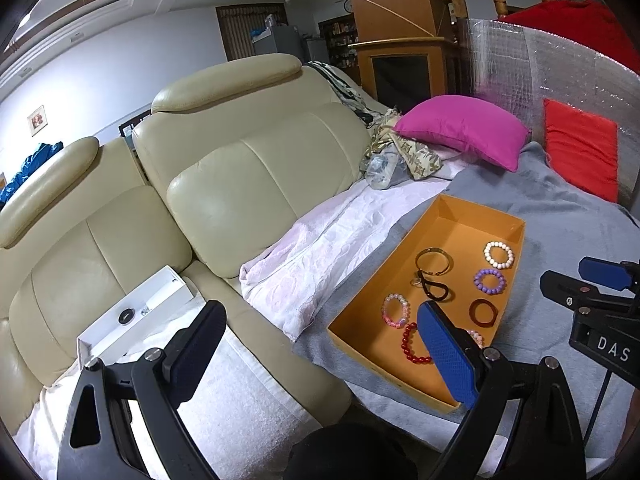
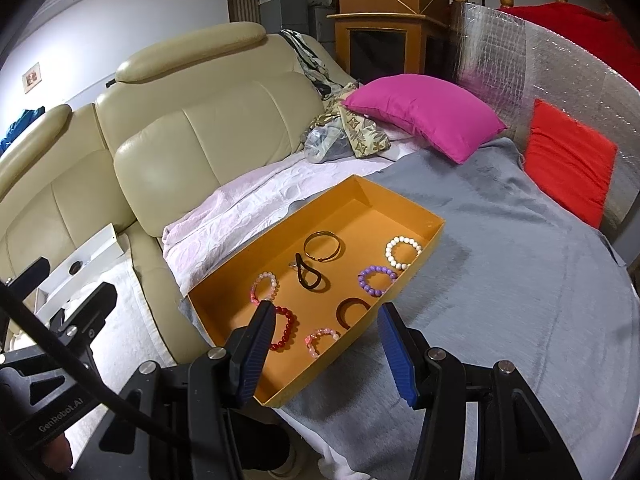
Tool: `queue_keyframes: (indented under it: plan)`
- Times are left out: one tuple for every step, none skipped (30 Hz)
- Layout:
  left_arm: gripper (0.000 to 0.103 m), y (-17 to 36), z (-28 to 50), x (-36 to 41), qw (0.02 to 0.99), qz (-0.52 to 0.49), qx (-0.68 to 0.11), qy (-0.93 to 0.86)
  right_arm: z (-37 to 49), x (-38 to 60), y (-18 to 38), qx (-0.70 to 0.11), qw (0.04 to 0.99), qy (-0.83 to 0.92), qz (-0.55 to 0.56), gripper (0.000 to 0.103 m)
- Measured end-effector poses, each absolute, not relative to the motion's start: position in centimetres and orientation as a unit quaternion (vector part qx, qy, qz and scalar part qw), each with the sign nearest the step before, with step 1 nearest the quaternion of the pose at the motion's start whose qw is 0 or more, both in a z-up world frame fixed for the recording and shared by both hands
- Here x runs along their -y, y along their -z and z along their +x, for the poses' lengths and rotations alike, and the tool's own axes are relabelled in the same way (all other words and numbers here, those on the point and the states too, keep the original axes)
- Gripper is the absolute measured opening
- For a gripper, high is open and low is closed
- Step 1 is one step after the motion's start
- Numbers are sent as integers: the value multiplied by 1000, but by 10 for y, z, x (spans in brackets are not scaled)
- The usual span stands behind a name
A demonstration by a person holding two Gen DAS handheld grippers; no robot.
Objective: Organize jewelry
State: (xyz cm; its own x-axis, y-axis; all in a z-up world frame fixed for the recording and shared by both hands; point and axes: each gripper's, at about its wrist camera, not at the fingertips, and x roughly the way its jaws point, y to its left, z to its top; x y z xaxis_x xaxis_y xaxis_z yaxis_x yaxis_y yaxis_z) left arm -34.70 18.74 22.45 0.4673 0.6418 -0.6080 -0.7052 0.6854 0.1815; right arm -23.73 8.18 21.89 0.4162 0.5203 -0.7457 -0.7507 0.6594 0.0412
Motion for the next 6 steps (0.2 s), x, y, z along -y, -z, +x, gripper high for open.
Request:
queue_keyframes:
  plan:
    - [96, -224, -346, -186, 857, -44, -331, -392, -235, -80, -219, -379, 828, -386, -148, 57]
    - [96, -225, -343, -183, 860, -38, -328, -388, -232, -77, -219, -377, 830, -386, -142, 57]
    - [96, -225, -339, -176, 864, -28, -328, -381, -228, -71, -220, -375, 832, -387, -133, 57]
    - [96, -225, -332, -168, 871, -19, -330, -364, -222, -61, -220, -374, 835, -385, -121, 57]
    - [96, -225, -322, -157, 880, -12, -334, -336, -216, -53, -220, -373, 839, -379, -113, 57]
    - [96, -224, -312, -147, 888, -7, -337, -312, -208, -39, -219, -371, 846, -369, -102, 57]
